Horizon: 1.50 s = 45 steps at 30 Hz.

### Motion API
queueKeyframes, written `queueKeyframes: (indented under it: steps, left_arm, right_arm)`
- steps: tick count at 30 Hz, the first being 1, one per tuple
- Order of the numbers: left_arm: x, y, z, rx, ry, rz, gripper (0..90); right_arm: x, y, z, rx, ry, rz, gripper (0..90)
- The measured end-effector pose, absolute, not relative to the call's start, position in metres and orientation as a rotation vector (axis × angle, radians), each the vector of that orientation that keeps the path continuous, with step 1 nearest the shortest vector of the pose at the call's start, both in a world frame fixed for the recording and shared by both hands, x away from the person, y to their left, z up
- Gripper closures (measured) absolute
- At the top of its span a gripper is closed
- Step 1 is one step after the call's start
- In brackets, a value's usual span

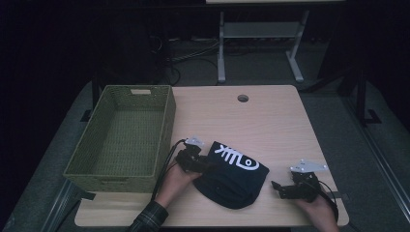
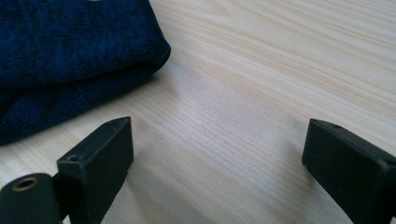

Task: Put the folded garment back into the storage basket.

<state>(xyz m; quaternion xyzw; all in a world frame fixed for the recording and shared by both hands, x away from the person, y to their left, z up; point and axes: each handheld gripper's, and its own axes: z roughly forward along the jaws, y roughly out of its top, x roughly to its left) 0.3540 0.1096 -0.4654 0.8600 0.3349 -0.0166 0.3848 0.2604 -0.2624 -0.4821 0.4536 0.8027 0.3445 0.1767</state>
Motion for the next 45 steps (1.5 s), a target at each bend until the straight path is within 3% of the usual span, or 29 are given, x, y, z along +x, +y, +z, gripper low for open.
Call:
queueKeyframes:
  steps: [7, 11, 24, 45]
  left_arm:
    - [0.355, 0.108, -0.464, 2.203, 0.865, -0.081, 63.4]
    - [0.352, 0.104, -0.460, 2.234, 0.850, -0.035, 68.2]
    - [0.348, 0.102, -0.447, 2.247, 0.833, -0.013, 70.2]
    - [0.337, 0.110, -0.392, 2.215, 0.771, 0.014, 70.1]
  right_arm:
    - [0.260, -0.262, -0.482, 1.284, 2.272, 0.976, 8.7]
    - [0.260, -0.262, -0.482, 1.284, 2.272, 0.975, 8.7]
    - [0.260, -0.262, -0.482, 1.284, 2.273, 0.976, 8.7]
    - [0.261, -0.263, -0.482, 1.278, 2.272, 0.975, 8.7]
